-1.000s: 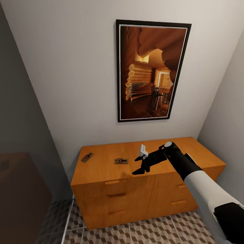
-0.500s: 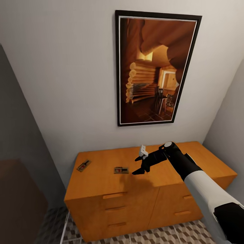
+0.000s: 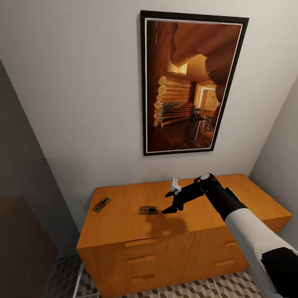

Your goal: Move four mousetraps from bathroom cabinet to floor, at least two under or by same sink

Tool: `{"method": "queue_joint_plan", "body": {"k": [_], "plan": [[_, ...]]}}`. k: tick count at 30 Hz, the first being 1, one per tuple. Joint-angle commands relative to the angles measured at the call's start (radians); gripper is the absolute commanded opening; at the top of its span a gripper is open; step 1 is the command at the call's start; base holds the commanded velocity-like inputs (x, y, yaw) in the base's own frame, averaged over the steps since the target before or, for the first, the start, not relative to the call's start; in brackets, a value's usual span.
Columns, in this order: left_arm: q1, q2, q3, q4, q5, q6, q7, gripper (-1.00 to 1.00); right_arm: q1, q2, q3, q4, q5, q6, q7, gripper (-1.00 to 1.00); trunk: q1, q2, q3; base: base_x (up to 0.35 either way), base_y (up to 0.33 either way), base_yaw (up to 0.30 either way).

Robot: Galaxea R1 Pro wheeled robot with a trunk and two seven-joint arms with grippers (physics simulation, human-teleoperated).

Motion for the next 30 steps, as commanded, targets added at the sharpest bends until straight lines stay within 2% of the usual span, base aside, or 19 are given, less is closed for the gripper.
{"method": "queue_joint_plan", "body": {"k": [1,7,19,24,27,30], "plan": [[0.0,0.0,0.0,0.0,0.0,0.0,0.0,1.0,0.0,0.0,0.0,0.0,0.005,0.0,0.0,1.0,0.0,0.0,0.0,0.09,0.0,0.0],[0.0,0.0,0.0,0.0,0.0,-0.001,0.0,1.0,0.0,0.0,0.0,0.0,0.014,0.0,0.0,1.0,0.0,0.0,0.0,0.123,0.0,0.0],[0.001,-0.002,0.0,0.0,0.0,-0.002,-0.002,1.0,0.0,0.006,0.007,0.0,0.016,0.0,-0.003,1.0,0.0,0.0,0.0,0.015,0.0,0.0],[0.001,-0.002,0.0,0.0,0.0,-0.002,-0.002,1.0,0.0,0.009,0.052,0.0,0.016,0.001,-0.015,1.0,0.0,0.0,0.0,0.0,0.0,0.0],[0.001,-0.002,0.0,0.0,0.0,-0.002,-0.002,1.0,0.0,0.013,0.09,0.0,0.016,0.002,-0.043,1.0,0.0,0.0,0.0,0.0,0.0,0.0],[0.001,-0.002,0.0,0.0,0.0,-0.002,-0.003,1.0,0.0,0.022,0.107,0.001,0.016,0.003,-0.07,1.0,0.0,0.0,0.0,0.0,0.0,0.0]]}}
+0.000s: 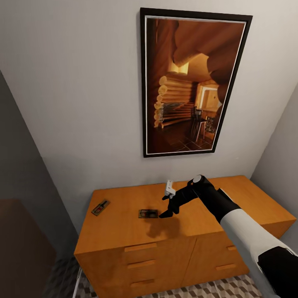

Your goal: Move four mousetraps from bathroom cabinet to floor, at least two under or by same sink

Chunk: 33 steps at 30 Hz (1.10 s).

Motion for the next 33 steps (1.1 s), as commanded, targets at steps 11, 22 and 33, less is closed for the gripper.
{"method": "queue_joint_plan", "body": {"k": [11,22,33], "plan": [[0.0,0.0,0.0,0.0,0.0,0.0,0.0,1.0,0.0,0.014,0.01,-0.001,0.0,-0.001,-0.012,1.0,0.0,0.0,0.0,0.0,0.0,0.0],[0.0,0.0,-0.001,0.0,-0.001,0.0,0.0,1.0,0.0,0.016,0.044,-0.001,0.0,0.0,-0.01,1.0,0.0,0.0,0.0,0.0,0.0,0.0],[0.0,-0.003,-0.001,0.0,-0.001,0.0,0.0,1.0,0.0,0.018,0.064,-0.001,0.0,-0.001,-0.011,1.0,0.0,0.0,0.0,0.0,0.0,0.0]]}}
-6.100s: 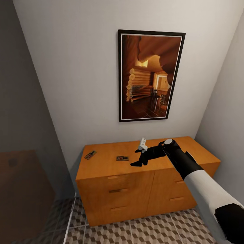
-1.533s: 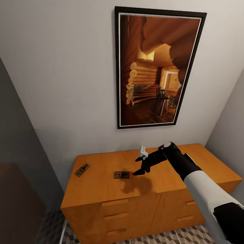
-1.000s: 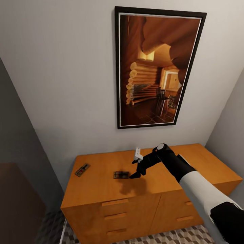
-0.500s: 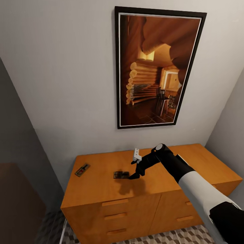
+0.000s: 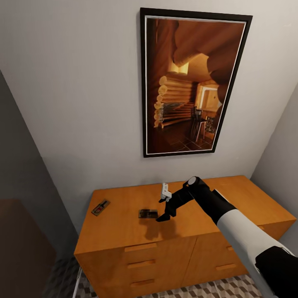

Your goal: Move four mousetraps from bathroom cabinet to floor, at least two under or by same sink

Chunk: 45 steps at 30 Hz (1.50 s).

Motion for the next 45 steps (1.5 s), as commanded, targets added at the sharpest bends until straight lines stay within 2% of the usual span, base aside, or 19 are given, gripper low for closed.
{"method": "queue_joint_plan", "body": {"k": [1,10,19,35,45], "plan": [[0.0,0.0,0.0,0.0,0.0,0.0,0.0,1.0,0.0,0.001,0.0,0.0,0.0,0.0,0.0,1.0,0.0,0.0,0.0,0.0,0.0,0.0],[0.0,0.0,0.0,-0.001,0.0,0.0,0.0,1.0,0.0,0.014,-0.001,0.0,0.0,-0.002,0.0,1.0,0.0,0.0,0.0,0.0,0.0,0.0],[0.0,0.001,0.0,0.0,0.0,0.0,0.0,1.0,0.0,0.047,-0.002,0.0,0.001,-0.031,-0.003,1.0,0.0,0.0,0.0,0.058,0.0,0.0],[0.0,0.003,0.0,0.0,0.0,0.004,0.0,1.0,0.0,0.044,0.0,0.002,0.0,-0.061,-0.004,1.0,0.0,0.0,0.0,0.071,0.0,0.0],[0.0,0.003,0.0,0.0,0.001,0.005,0.0,1.0,0.0,0.042,0.0,0.055,0.0,-0.084,-0.005,1.0,0.0,0.0,0.0,0.024,0.0,0.0]]}}
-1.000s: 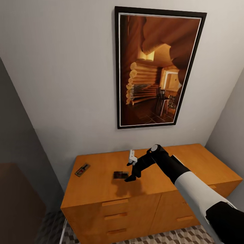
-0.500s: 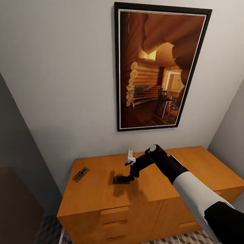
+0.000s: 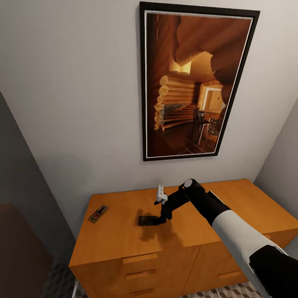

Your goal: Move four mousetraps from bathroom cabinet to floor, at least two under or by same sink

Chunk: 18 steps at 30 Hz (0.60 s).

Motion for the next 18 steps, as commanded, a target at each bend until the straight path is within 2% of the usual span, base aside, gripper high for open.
{"method": "queue_joint_plan", "body": {"k": [1,18], "plan": [[0.0,0.0,0.0,0.0,0.0,0.0,0.0,1.0,0.0,0.0,0.0,0.002,0.0,0.0,0.0,1.0,0.0,0.0,0.0,0.117,0.0,0.0],[0.0,0.002,0.0,0.0,0.0,0.0,0.0,1.0,0.0,-0.005,0.0,0.008,0.0,-0.001,0.0,1.0,0.0,0.0,0.0,0.019,0.0,0.0]]}}
